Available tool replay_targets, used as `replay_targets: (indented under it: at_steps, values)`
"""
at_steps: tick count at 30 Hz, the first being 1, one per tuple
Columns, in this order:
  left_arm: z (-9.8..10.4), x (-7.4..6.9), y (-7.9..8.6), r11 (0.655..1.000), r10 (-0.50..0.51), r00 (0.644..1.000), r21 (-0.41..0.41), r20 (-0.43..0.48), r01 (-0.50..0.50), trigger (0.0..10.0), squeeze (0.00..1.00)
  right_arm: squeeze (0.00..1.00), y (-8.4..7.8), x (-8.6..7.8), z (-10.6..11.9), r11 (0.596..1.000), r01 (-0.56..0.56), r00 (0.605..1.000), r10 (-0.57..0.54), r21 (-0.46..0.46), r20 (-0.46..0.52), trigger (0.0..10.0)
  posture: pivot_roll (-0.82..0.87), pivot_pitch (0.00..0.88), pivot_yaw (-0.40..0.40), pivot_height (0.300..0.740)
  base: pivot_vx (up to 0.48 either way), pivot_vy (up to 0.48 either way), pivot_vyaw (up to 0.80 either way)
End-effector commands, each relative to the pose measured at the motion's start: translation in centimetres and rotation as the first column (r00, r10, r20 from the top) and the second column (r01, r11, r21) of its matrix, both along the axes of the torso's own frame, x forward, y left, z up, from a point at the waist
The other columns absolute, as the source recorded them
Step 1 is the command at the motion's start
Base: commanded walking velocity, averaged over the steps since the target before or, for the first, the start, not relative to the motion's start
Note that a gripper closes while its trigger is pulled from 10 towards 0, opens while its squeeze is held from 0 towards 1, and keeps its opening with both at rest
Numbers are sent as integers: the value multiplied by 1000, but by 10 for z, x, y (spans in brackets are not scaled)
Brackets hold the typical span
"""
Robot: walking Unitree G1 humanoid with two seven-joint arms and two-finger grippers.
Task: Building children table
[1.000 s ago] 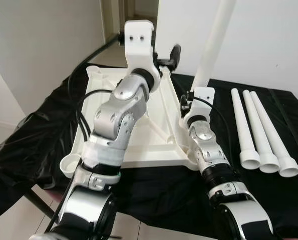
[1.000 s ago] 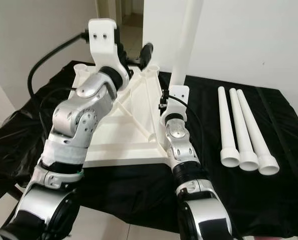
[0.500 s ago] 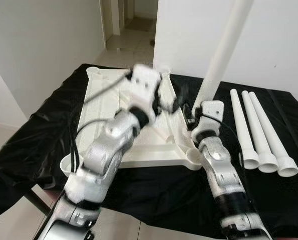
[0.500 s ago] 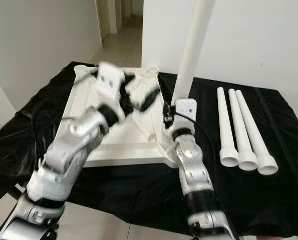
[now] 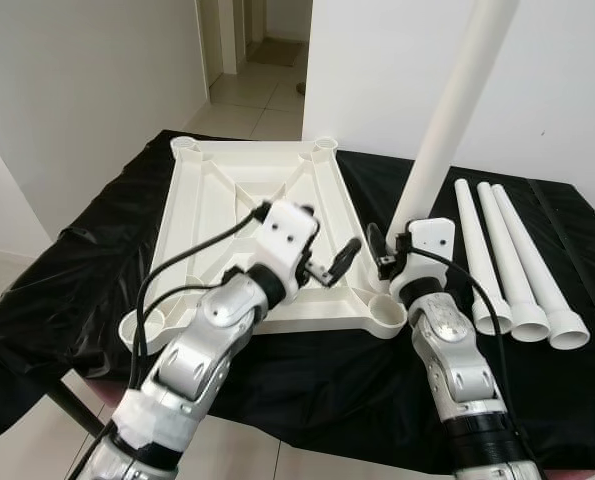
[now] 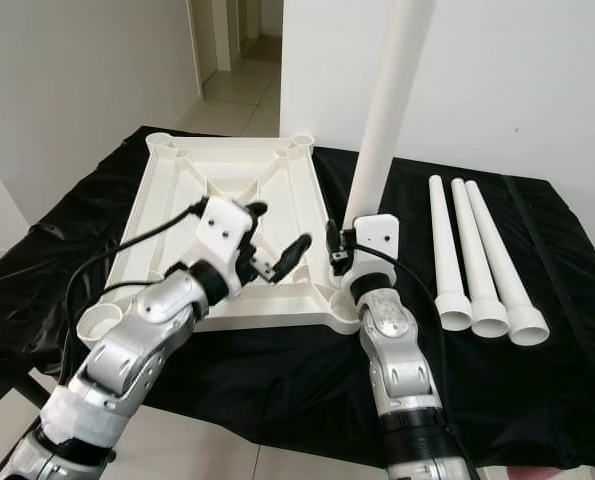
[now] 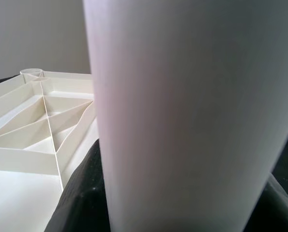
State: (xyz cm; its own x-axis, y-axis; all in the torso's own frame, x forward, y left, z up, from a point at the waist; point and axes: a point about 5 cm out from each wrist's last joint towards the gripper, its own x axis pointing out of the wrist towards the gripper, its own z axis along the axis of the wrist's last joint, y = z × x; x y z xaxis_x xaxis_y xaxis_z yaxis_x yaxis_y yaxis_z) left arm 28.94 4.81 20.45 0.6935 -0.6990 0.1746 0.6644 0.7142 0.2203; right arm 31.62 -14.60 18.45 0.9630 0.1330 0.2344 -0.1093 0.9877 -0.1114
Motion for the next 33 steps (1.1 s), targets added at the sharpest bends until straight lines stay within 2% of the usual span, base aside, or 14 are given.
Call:
replay_targets:
  at_steps: [1,5,10,15,23,33]
  values:
    - [-10,-6,-5,986,-148,989,76,-10,148,10000,0,0,-3,-3,4,1000,-2,1000,2,1,11,10000,16,28,-4,740,0,0,0]
    - [-28,-9,1,979,-161,985,117,-59,167,10000,0,0,-4,-6,4,1000,-4,1000,4,3,7,10000,11,33,1,740,0,0,0]
    - [-32,-12,3,973,-175,982,142,-66,183,10000,0,0,-5,-8,1,1000,-6,1000,6,-1,-3,10000,11,35,2,740,0,0,0]
    - [-44,-16,7,962,-184,977,185,-106,201,10000,0,0,-4,-11,-4,999,-30,999,29,-22,-27,10000,11,37,0,740,0,0,0]
    - [-48,-24,5,955,-227,963,162,-144,250,10000,0,0,0,-11,-9,996,-70,996,67,-49,-55,10000,13,40,-3,740,0,0,0]
    - [-46,-23,7,949,-243,959,168,-143,266,10000,0,0,5,-12,-17,989,-116,990,108,-93,-89,10000,20,39,-4,740,0,0,0]
